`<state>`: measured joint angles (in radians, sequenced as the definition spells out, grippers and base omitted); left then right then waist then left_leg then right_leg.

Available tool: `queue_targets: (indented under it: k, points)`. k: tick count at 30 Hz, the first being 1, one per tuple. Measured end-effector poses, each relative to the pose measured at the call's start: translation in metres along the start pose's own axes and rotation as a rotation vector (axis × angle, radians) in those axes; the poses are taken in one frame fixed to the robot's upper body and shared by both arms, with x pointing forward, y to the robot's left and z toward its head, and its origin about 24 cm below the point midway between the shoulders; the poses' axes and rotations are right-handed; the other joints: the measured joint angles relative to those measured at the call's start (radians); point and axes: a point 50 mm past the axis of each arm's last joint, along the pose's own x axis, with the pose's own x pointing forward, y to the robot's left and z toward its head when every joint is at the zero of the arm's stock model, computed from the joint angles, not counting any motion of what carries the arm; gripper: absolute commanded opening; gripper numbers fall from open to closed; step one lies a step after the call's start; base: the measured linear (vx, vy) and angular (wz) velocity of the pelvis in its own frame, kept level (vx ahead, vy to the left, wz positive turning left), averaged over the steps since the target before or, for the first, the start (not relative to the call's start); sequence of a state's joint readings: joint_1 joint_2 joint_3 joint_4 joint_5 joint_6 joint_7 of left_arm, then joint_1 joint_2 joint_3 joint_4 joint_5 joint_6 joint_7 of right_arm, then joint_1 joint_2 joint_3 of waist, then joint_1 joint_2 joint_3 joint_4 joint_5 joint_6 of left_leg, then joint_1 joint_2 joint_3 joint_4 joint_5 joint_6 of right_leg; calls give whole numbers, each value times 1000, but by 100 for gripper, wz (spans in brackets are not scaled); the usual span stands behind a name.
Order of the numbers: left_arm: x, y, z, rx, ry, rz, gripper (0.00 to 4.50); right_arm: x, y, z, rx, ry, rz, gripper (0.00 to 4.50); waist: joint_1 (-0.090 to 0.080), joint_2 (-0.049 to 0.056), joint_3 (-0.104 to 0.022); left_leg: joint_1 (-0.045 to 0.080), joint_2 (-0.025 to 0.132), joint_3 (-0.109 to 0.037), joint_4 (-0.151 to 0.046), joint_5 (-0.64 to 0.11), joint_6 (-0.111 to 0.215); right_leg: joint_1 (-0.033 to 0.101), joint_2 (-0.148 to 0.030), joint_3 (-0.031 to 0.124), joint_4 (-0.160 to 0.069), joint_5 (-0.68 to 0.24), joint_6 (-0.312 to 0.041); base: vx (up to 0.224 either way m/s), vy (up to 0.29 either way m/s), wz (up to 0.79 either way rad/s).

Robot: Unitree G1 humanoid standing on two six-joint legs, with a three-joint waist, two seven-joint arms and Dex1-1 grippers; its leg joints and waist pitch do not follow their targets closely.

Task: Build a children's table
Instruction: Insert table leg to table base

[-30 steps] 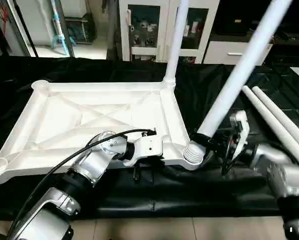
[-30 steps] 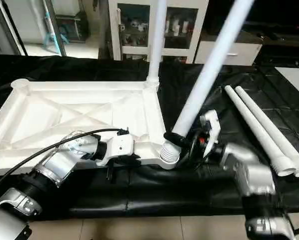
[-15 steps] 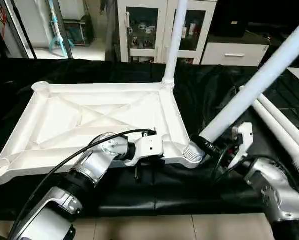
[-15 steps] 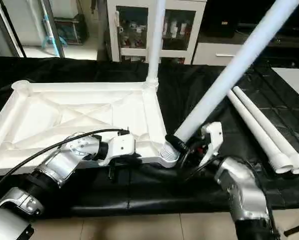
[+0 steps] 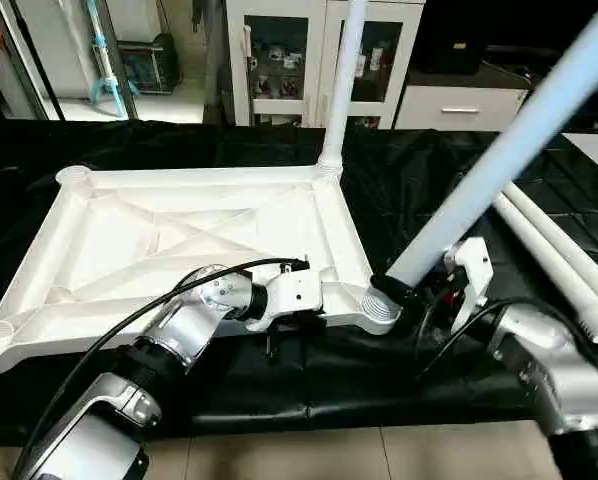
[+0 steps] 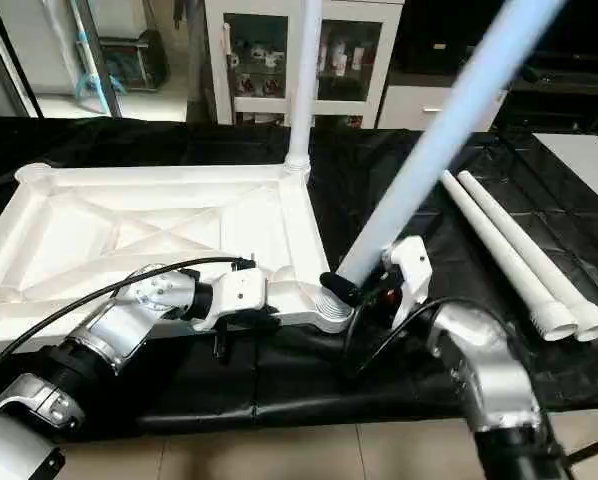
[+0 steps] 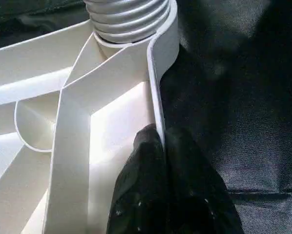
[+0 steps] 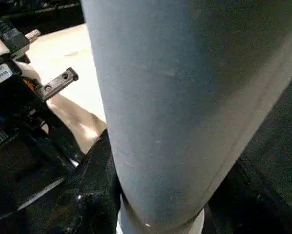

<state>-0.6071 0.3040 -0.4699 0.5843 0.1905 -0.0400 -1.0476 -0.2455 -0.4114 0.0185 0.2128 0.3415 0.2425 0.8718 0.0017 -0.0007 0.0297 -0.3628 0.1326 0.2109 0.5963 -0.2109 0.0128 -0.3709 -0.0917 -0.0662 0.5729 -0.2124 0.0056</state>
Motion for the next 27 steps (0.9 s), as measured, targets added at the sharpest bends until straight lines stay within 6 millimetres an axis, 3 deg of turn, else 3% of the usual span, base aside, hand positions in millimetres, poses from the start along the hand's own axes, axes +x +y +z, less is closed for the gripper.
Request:
queue_targets:
  k: [15,23,27]
  points:
    - [-1,0,0,-3,3,-7,0,7,-10,9,16,78,97,186,0,-4,0,0,0,0,0,0,0,-1,0,0,1,0,0,0,0,0]
    - [-3,1,-2,-13,14,2,0,17,-8,9,-37,106,114,186,-8,-8,0,1,0,-2,0,0,0,-2,0,-1,1,-4,2,0,0,0]
    - [-4,2,-3,-17,19,5,0,20,-7,6,-35,97,100,186,-15,-5,2,1,0,-5,0,0,0,-1,0,-3,-4,-9,5,0,0,0]
